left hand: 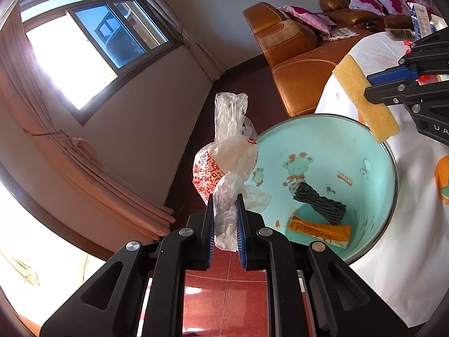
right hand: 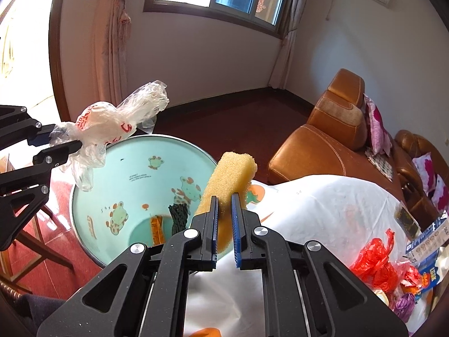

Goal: Collect trash
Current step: 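Carry the yellow sponge over the bin and open both tools to drop items, then move both open tools back toward the trash on the table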

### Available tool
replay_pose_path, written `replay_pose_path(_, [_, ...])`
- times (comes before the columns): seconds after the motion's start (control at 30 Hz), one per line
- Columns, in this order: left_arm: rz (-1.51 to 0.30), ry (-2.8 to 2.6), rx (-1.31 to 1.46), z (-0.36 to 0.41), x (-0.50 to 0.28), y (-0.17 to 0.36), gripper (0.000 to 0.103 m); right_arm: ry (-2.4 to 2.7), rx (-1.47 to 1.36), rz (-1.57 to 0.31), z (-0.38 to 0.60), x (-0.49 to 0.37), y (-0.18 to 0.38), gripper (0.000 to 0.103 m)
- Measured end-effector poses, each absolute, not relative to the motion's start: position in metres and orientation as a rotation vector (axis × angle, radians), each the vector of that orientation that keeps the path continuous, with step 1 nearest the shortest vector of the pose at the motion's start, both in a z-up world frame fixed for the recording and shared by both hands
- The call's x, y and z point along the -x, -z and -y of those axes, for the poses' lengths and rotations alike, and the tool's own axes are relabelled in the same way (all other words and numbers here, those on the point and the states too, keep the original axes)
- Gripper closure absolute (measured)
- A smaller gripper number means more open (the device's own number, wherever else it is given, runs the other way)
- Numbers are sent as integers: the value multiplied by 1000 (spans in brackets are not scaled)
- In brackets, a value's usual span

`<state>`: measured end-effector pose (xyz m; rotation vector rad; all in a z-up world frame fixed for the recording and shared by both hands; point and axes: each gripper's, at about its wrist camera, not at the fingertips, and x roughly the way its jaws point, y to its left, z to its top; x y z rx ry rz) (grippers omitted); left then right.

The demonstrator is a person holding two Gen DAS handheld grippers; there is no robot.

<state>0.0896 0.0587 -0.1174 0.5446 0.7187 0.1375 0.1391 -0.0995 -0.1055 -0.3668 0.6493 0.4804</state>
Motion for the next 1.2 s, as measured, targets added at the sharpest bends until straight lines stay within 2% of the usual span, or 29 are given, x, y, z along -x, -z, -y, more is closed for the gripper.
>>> replay_pose_path(0.7, [-720, -118, -521, -61, -89, 116, 88, -508, 358, -650, 94, -137, 104, 93])
replay_pose_path(0.8, [-716, -103, -509, -59, -88, 115, 83, -528, 341, -649, 94, -138, 103, 89])
replay_pose_path(0.83, [-715, -99, -507, -60, -87, 115, 80, -535, 336, -655, 94, -139, 103, 86])
replay_pose_path(0.9, [-708, -94, -509, -57, -86, 114, 69, -528, 339, -651, 94, -139, 104, 72])
replay_pose_path(0.93, [-704, -98, -509, -57, -86, 114, 60, -528, 331, -656, 95, -140, 105, 71])
replay_pose_path(1.03, [-699, -97, -502, -57, -86, 112, 54, -517, 326, -657, 98, -141, 105, 67])
replay_pose_path(1.07, [-697, -102, -498, -57, -86, 112, 48, -513, 321, -657, 100, -140, 105, 64])
replay_pose_path(1.2, [-695, -101, -488, -57, -86, 111, 45, -476, 303, -657, 113, -135, 101, 60])
